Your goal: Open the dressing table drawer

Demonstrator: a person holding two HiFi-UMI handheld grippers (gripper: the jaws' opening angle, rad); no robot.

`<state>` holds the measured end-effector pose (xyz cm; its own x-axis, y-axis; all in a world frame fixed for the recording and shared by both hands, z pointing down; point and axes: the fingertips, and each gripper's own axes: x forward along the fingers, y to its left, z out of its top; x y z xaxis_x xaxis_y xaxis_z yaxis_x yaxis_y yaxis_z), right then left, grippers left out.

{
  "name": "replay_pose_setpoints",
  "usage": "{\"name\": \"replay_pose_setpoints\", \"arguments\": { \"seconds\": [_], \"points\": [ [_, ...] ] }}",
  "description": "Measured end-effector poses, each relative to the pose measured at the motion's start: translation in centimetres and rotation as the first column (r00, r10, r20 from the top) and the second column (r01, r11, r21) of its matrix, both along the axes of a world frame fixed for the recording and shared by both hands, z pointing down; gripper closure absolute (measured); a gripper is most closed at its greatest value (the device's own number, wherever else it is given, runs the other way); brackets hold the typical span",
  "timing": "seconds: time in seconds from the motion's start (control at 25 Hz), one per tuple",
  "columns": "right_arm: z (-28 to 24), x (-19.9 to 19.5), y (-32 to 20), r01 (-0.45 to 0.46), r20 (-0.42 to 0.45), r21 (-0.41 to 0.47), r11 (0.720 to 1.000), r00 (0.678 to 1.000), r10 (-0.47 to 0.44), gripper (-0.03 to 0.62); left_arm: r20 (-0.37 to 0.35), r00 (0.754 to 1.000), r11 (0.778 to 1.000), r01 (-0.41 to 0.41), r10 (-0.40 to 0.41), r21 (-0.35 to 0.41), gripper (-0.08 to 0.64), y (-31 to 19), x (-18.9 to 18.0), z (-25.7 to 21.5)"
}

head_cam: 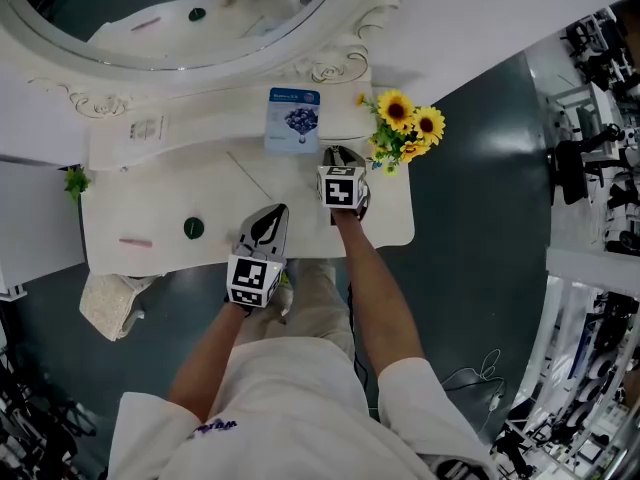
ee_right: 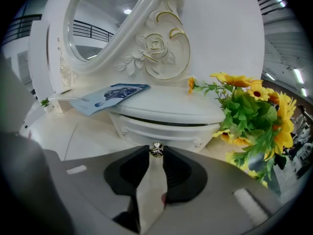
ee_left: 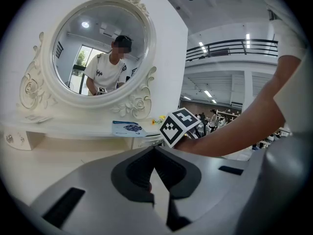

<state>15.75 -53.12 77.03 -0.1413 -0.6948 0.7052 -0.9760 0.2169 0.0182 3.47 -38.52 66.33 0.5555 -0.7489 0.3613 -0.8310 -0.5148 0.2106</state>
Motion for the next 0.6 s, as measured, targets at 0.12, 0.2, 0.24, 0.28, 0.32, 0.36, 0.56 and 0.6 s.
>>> {"name": "replay_pose_setpoints", "arguments": {
  "seconds": [0.12,0.2,0.24,0.28,0.32,0.36,0.56,0.6],
  "points": [
    [0.1,0.1,0.4,0.004,-0.003,-0.002,1.000,1.000,-0.004,0.494,-0.001,1.000,1.000,-0.003,0.003,0.002,0.551,0.2,0.2,-0.1],
    [0.5,0.4,0.7,0.003,-0.010,-0.010,1.000,1.000,-0.003,0.494,-0.001,1.000,1.000,-0.002,0.002,0.001,0.551,0.4,0.2,-0.2],
    [0.5,0.5,0.9,0.005,-0.009,-0.012,1.000,1.000,-0.005,0.494,-0.001,1.000,1.000,0.000,0.000,-0.001,0.551,0.5,0.2,-0.1],
    [0.5,0.4,0.9,0.010,-0.006,-0.009,1.000,1.000,-0.010,0.494,-0.001,1.000,1.000,0.003,-0.003,-0.002,0.551,0.6,0.2,-0.1],
    [0.5,0.4,0.9,0.015,-0.006,-0.006,1.000,1.000,-0.015,0.494,-0.001,1.000,1.000,0.004,-0.004,-0.002,0.551,0.6,0.2,-0.2],
    [0.5,0.6,1.0,0.019,-0.009,-0.006,1.000,1.000,-0.019,0.494,-0.002,1.000,1.000,0.004,-0.004,0.000,0.551,0.7,0.3,-0.2],
    [0.5,0.8,1.8,0.020,-0.017,-0.019,1.000,1.000,-0.020,0.494,-0.005,1.000,1.000,0.006,-0.006,0.008,0.551,1.0,0.3,-0.5],
    [0.5,0.7,2.0,0.019,-0.016,-0.022,1.000,1.000,-0.019,0.494,-0.004,1.000,1.000,0.006,-0.006,0.009,0.551,1.0,0.3,-0.5]
  ]
}}
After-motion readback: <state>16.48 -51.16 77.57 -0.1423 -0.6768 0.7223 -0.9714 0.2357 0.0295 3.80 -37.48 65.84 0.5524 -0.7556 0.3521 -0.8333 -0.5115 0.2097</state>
